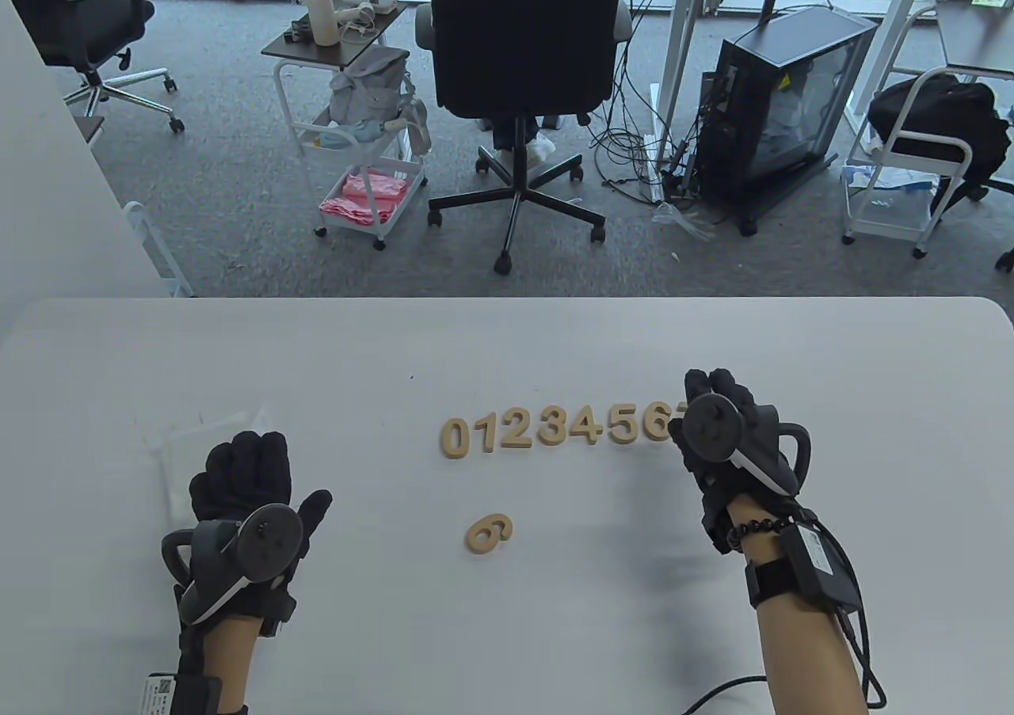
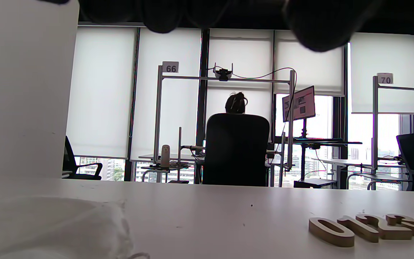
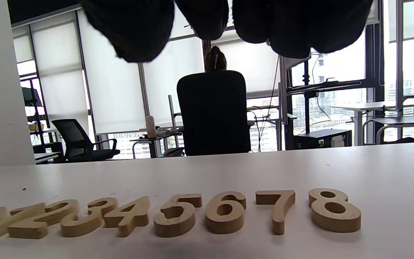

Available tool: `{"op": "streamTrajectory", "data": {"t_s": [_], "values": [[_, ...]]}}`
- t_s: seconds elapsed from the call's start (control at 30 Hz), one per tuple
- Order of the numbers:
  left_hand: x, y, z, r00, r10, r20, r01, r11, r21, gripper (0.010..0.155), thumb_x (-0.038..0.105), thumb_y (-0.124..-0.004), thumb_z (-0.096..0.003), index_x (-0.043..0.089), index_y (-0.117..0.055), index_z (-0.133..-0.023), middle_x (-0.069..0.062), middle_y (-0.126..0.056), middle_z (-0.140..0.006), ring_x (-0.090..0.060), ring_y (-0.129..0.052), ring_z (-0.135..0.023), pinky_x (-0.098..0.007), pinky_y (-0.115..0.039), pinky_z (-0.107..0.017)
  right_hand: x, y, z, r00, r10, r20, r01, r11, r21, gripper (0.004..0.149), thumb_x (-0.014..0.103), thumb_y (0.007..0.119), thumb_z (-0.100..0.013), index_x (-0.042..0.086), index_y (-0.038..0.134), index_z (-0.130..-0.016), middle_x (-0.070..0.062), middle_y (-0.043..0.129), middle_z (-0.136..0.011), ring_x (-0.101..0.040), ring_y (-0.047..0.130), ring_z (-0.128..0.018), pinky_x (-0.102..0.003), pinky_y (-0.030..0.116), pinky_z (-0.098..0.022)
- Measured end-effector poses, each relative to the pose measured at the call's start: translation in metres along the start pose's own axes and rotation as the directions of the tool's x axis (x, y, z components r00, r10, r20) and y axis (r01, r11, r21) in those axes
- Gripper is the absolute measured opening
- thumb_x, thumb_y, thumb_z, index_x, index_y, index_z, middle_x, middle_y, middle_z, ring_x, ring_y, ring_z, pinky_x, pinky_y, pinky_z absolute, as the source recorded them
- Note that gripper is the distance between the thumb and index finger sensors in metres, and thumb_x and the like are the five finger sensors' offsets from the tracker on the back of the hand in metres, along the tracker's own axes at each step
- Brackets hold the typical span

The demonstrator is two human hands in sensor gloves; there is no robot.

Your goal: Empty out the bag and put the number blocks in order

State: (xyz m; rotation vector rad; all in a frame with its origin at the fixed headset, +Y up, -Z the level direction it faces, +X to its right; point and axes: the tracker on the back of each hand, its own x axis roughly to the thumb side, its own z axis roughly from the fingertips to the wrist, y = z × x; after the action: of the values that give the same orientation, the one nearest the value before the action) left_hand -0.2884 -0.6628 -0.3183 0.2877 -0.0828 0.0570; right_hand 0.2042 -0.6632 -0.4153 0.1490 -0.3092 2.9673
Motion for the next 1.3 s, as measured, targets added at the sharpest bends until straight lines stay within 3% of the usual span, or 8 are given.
{"op": "streamTrajectory", "data": {"t_s": [0.27, 0.47, 0.6, 0.77, 1.0, 1.3], "values": [[0.004, 0.0, 0.0, 1.0, 0.019, 0.022, -0.019, 1.0, 0.0, 0.086, 0.055, -0.069, -0.0533, 0.0, -0.042, -0.114, -0.037, -0.04, -0.114, -0.069, -0.05, -0.1, -0.082, -0.045, -0.066, 0.074, -0.014, 0.041, 0.979, -0.109, 0.171, 0.114, 0.993, -0.022, 0.068, 0.038, 0.079, -0.051, 0.008, 0.056, -0.108, -0.028, 0.055, -0.11, -0.055, 0.072, -0.093, -0.066, 0.068, -0.068], [0.008, 0.002, 0.0, 0.999, 0.028, 0.044, -0.028, 1.0, 0.007, 0.086, 0.055, -0.069, -0.0532, 0.001, -0.042, -0.114, -0.037, -0.04, -0.114, -0.069, -0.05, -0.1, -0.082, -0.045, -0.066, 0.142, 0.01, 0.041, 0.94, -0.086, 0.33, 0.049, 0.992, 0.117, 0.07, 0.038, 0.081, -0.05, 0.015, 0.054, -0.11, -0.025, 0.049, -0.114, -0.059, 0.064, -0.097, -0.069, 0.063, -0.07], [0.01, 0.002, 0.0, 0.998, 0.032, 0.059, -0.032, 0.999, 0.005, 0.087, 0.055, -0.069, -0.0532, 0.001, -0.042, -0.114, -0.037, -0.04, -0.114, -0.069, -0.05, -0.1, -0.082, -0.045, -0.066, 0.172, 0.034, 0.031, 0.927, -0.069, 0.37, -0.016, 0.975, 0.221, 0.07, 0.036, 0.082, -0.05, 0.017, 0.052, -0.11, -0.027, 0.043, -0.115, -0.061, 0.059, -0.099, -0.07, 0.06, -0.071], [0.01, 0.001, 0.0, 0.998, 0.032, 0.056, -0.032, 0.999, 0.0, 0.086, 0.055, -0.069, -0.0532, 0.001, -0.042, -0.114, -0.036, -0.04, -0.114, -0.069, -0.05, -0.101, -0.081, -0.045, -0.066, 0.2, 0.07, 0.023, 0.922, -0.066, 0.383, -0.087, 0.926, 0.368, 0.071, 0.033, 0.083, -0.05, 0.02, 0.048, -0.111, -0.026, 0.037, -0.116, -0.062, 0.054, -0.1, -0.072, 0.056, -0.071], [0.005, 0.004, 0.002, 0.998, 0.045, 0.039, -0.045, 0.999, 0.015, 0.086, 0.055, -0.069, -0.0531, 0.001, -0.042, -0.114, -0.036, -0.04, -0.114, -0.069, -0.05, -0.101, -0.081, -0.045, -0.066, 0.223, 0.106, 0.017, 0.906, -0.021, 0.422, -0.189, 0.874, 0.448, 0.071, 0.028, 0.083, -0.051, 0.023, 0.045, -0.11, -0.024, 0.031, -0.117, -0.063, 0.049, -0.101, -0.073, 0.052, -0.072], [0.001, 0.005, 0.002, 0.999, 0.049, 0.021, -0.05, 0.999, 0.02, 0.086, 0.055, -0.069, -0.0532, 0.001, -0.042, -0.114, -0.036, -0.04, -0.114, -0.069, -0.05, -0.101, -0.081, -0.045, -0.066, 0.23, 0.132, 0.011, 0.899, -0.01, 0.438, -0.238, 0.829, 0.506, 0.071, 0.024, 0.082, -0.051, 0.025, 0.042, -0.11, -0.023, 0.031, -0.117, -0.063, 0.049, -0.101, -0.073, 0.052, -0.072]]}}
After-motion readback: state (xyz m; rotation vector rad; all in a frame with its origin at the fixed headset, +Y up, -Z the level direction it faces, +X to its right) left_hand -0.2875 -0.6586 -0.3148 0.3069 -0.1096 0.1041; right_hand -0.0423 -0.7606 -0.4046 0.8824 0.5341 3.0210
